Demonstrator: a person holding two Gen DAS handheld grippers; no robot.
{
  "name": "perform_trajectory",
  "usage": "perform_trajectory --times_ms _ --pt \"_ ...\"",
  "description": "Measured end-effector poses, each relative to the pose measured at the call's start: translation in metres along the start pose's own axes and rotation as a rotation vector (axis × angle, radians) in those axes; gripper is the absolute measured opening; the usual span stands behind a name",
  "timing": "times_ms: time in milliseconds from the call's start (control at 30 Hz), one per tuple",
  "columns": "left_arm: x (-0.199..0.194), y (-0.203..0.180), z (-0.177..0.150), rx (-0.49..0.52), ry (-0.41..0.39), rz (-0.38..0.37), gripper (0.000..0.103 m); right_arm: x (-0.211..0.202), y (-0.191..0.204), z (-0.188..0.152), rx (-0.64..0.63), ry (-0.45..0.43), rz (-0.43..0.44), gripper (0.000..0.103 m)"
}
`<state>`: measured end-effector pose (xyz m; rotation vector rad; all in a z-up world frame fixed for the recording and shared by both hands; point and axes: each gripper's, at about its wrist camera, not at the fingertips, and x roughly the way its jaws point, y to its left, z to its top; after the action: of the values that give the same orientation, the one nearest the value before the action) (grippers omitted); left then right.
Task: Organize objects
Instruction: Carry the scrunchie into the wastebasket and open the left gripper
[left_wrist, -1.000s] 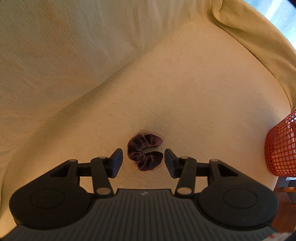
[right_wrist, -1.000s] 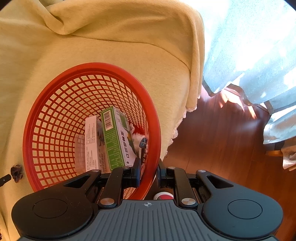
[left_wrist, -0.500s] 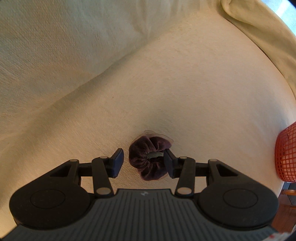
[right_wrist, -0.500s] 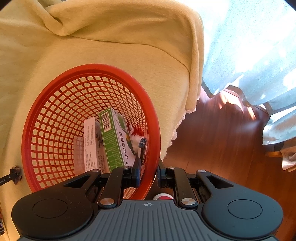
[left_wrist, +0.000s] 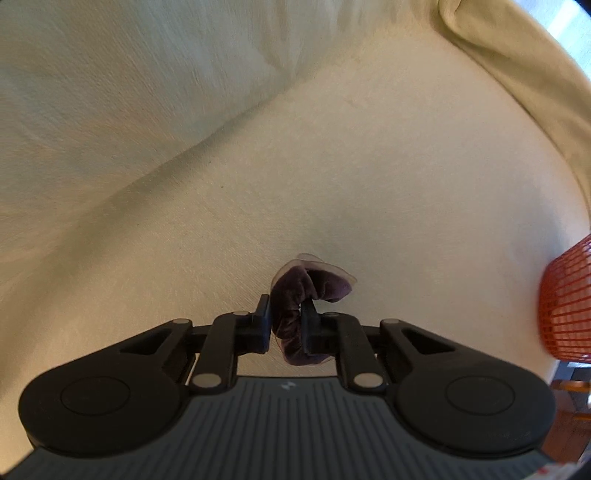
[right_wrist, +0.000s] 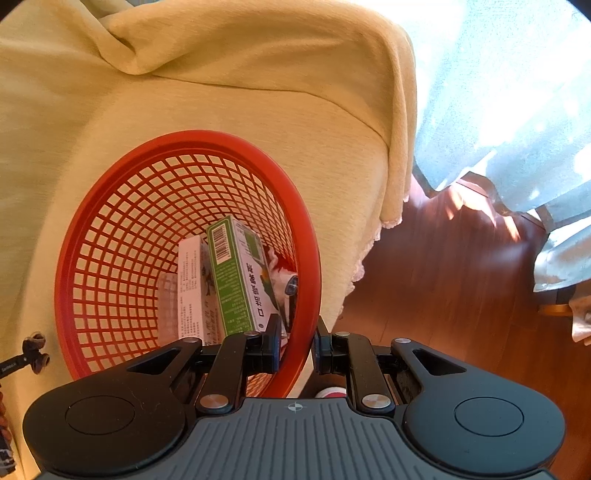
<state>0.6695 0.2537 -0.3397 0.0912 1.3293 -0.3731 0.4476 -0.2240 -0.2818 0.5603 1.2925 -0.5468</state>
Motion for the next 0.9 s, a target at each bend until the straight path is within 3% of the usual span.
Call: perform_trajectory --times_ms 533,900 --pt "-0.12 -0.05 -0.029 -0.077 -0.05 -0.072 0.012 0.003 -0.005 0.001 -0.039 0.004 0.076 0.013" --pt "-0.17 -0.1 -0.043 -0.07 -0.064 -0.096 0.012 0.005 -0.012 0.0 -0.061 0.026 0.13 0.013"
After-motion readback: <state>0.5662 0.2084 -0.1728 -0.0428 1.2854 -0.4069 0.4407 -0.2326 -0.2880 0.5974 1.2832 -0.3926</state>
